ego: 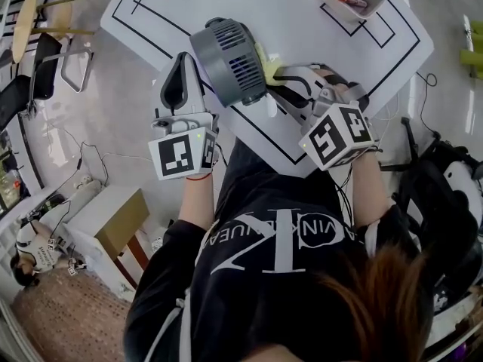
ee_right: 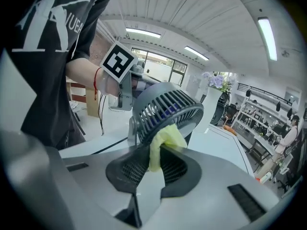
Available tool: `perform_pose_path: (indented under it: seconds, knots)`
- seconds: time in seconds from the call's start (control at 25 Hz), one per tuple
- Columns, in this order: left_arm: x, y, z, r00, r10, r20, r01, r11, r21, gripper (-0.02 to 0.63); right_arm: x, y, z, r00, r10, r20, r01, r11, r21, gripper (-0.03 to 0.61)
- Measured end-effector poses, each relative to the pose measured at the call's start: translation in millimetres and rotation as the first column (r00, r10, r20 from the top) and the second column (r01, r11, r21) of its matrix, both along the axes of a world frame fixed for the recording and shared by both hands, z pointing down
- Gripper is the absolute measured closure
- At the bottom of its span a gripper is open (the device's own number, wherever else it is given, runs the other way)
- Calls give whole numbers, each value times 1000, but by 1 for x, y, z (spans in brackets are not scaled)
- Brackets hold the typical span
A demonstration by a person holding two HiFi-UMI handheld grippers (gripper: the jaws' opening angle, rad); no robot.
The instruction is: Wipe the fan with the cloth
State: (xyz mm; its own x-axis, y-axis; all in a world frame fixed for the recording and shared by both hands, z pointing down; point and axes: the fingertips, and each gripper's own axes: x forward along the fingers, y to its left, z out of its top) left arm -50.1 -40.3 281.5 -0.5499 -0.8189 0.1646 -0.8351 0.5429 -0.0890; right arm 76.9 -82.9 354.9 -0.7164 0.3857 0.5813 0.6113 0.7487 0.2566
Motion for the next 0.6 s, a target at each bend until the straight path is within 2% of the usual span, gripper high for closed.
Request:
perform_pose_path:
  seconds: [0.32, 0.6]
  knots:
    - [7, 18, -24, 999, -39, 23, 38, 999, 30, 603, 0, -9, -35, 998, 19, 58, -19, 1000, -1, 520]
    - [11, 33, -47, 997, -65, 50, 61, 996, 64, 603, 0, -11, -67, 992, 78, 97, -74, 996, -48, 520]
